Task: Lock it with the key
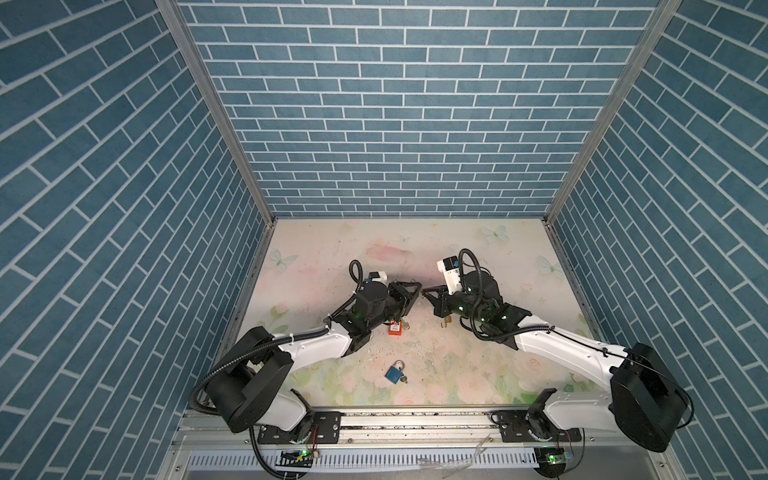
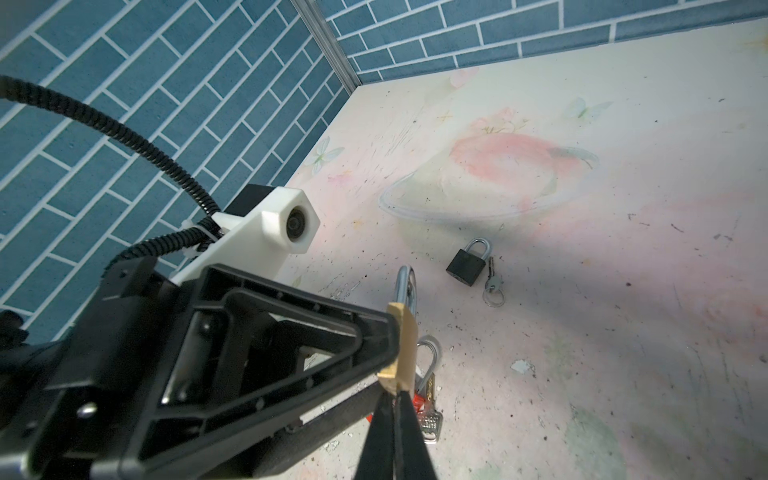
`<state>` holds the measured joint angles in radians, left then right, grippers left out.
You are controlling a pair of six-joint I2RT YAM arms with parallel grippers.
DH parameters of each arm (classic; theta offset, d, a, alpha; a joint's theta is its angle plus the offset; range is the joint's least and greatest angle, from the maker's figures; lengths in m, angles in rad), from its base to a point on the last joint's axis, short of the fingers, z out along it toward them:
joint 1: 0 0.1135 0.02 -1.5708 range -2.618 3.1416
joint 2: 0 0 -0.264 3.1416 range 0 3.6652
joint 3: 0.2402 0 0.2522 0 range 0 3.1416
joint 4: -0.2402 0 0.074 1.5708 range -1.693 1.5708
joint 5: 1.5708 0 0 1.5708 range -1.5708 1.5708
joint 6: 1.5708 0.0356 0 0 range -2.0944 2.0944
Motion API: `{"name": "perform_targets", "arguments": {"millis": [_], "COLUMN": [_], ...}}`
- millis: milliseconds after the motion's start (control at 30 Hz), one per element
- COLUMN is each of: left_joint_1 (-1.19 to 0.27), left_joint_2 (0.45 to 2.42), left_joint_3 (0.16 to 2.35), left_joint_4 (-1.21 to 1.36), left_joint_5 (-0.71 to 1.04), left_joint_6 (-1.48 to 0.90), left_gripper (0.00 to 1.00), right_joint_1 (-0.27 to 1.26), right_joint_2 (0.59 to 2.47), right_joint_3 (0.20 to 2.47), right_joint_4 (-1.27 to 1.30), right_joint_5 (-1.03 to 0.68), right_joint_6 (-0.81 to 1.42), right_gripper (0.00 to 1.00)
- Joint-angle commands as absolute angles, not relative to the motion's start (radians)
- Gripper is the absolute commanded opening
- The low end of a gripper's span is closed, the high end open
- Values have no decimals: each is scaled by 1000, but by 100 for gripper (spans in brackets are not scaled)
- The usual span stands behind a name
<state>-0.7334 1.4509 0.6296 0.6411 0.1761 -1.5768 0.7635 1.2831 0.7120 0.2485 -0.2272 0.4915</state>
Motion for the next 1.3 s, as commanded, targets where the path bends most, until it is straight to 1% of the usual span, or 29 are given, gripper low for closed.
{"name": "perform_targets", "arguments": {"millis": [0, 233, 700, 867, 967, 1133, 1267], "left_joint_1": [-660, -650, -666, -663, -661, -675, -713], "left_joint_2": [1434, 1431, 1458, 1451, 1458, 1524, 1607], "left_joint_3": [649, 675, 787, 792, 835, 964, 1088], "left_joint_4": [603, 552, 325, 300, 241, 97, -30], "left_joint_5": [50, 51, 146, 133, 109, 89, 28], "left_joint_6": [-1559, -1522, -1424, -1396, -1320, -1149, -994], "left_gripper": [0, 0, 0, 0, 0, 0, 0], "right_joint_1": [775, 775, 775, 775, 775, 761, 686], "right_joint_2": [1187, 1137, 1249, 1245, 1207, 1142, 1101], "right_joint_3": [663, 642, 715, 713, 703, 696, 658], "right_joint_4": [218, 223, 264, 257, 205, 51, 22], "right_joint_5": [-311, -287, -309, -303, -238, -69, -55], "right_joint_6": [449, 453, 421, 426, 445, 496, 555], "right_gripper": [0, 0, 0, 0, 0, 0, 0]}}
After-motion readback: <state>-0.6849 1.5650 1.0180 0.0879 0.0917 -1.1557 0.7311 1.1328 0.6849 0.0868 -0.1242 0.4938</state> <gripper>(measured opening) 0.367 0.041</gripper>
